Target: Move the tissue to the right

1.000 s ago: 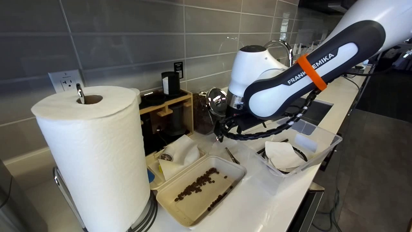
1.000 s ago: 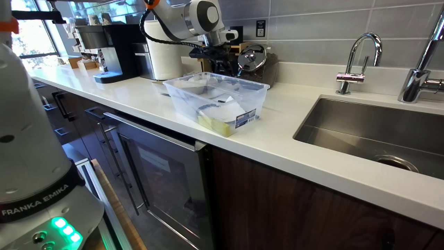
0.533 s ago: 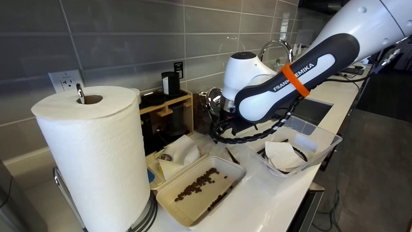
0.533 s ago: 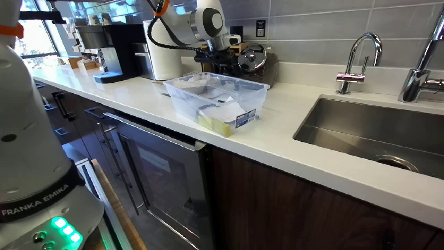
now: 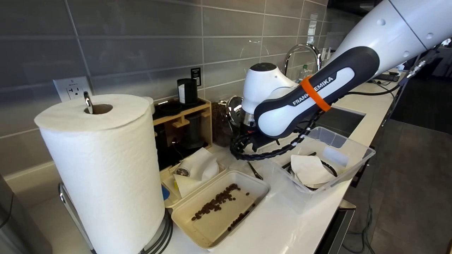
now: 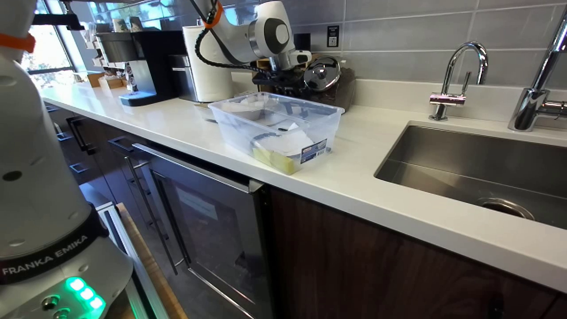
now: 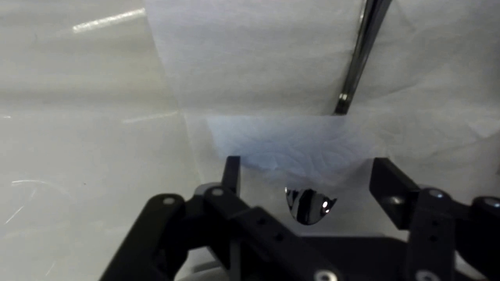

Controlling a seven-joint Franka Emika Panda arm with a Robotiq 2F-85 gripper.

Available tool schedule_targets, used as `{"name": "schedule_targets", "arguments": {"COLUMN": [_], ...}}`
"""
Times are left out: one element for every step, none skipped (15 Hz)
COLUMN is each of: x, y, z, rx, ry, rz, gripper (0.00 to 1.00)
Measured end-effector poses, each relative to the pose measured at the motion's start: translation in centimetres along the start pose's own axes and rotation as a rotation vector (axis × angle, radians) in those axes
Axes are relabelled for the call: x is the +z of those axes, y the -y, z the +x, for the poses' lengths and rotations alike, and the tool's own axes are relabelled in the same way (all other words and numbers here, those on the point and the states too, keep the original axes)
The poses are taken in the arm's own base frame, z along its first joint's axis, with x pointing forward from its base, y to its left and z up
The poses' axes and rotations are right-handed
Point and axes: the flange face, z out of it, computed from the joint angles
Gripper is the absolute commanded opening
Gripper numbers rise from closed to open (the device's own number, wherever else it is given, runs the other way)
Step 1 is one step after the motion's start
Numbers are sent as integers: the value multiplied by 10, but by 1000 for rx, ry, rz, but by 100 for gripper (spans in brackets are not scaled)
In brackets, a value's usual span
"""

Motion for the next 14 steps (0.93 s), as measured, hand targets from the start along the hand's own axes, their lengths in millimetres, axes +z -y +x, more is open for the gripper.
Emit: {"name": "schedule_targets", "arguments": {"x": [0, 0, 0, 0, 0, -1, -1, -1, -1, -1, -1, -2, -2, -3], "y": [-1, -1, -1, -1, 0, 1, 1, 2, 3, 4, 4, 4, 3, 3], "z": [1, 2, 2, 3, 3, 3, 3, 3, 2, 2, 2, 3, 3, 4], "rx": [1, 3, 4, 4, 4, 4, 4, 4, 4, 3, 3, 4, 4, 5], "ry": [-1, -2, -3, -4, -4, -4, -4, -4, -4, -4, -4, -4, -5, -5], "rz": [-1, -1, 0, 1, 1, 2, 4, 5, 6, 6, 6, 6, 6, 5], "gripper": [65, 59, 49, 39, 31, 24, 19, 14, 6, 4, 2, 0, 3, 3]}}
